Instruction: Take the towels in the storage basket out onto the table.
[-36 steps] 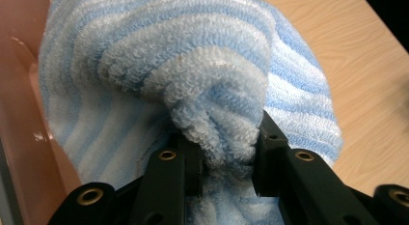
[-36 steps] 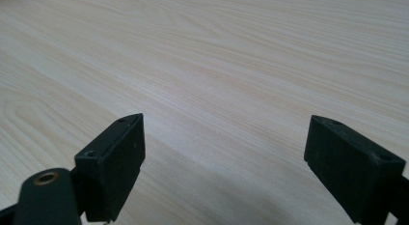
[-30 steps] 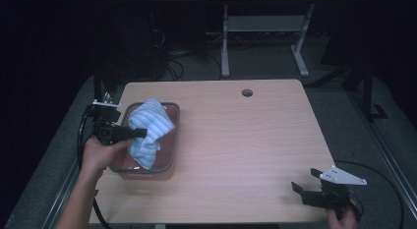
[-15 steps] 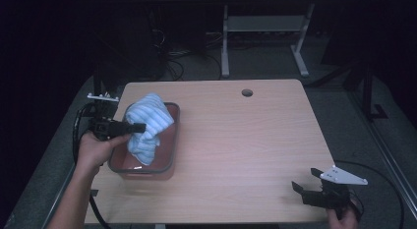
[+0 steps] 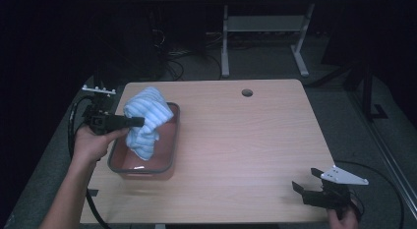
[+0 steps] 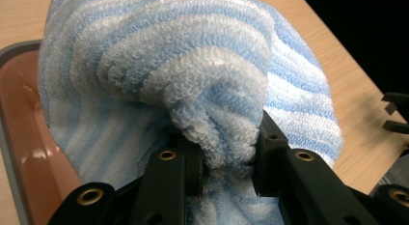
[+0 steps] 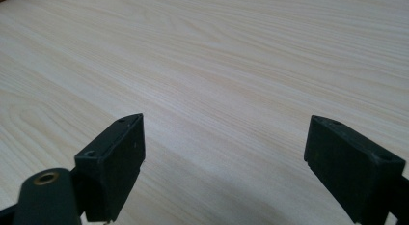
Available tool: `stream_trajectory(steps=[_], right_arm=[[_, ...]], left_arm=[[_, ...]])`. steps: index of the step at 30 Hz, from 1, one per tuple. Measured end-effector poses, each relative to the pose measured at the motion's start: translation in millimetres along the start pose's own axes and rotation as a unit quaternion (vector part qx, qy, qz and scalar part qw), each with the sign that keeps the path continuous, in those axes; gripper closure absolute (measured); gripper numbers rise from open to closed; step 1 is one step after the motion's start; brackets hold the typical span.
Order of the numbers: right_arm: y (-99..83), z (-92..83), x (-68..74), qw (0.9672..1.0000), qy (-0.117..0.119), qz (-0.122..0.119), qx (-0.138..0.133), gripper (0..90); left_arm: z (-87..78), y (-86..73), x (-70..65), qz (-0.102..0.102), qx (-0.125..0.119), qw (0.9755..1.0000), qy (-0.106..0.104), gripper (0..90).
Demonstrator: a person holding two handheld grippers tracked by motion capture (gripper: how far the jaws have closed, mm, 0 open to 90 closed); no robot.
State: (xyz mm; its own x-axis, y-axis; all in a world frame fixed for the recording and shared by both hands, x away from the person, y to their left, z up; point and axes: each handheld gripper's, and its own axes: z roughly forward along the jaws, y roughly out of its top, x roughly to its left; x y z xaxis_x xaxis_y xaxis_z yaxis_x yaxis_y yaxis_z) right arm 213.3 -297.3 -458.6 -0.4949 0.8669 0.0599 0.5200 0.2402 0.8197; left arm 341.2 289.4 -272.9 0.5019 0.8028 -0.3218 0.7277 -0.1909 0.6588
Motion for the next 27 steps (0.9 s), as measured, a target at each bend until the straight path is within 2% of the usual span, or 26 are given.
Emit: stream_trajectory(steps=[14,27], right_arm=[[-0.1,-1.0,-1.2,1.0000,0.002,0.001,-0.003,13.7],[0.2,-3.6,-2.4,1.0000,0.001,0.005,-0.008,13.7]], left_arm=[[-2.6,20.5,-18.4,0.016,-0.004,0.9998,-0.008,70.6],[6.8,34.8,-37.9,0.033,-0.005,0.9991,-0.026,70.6]])
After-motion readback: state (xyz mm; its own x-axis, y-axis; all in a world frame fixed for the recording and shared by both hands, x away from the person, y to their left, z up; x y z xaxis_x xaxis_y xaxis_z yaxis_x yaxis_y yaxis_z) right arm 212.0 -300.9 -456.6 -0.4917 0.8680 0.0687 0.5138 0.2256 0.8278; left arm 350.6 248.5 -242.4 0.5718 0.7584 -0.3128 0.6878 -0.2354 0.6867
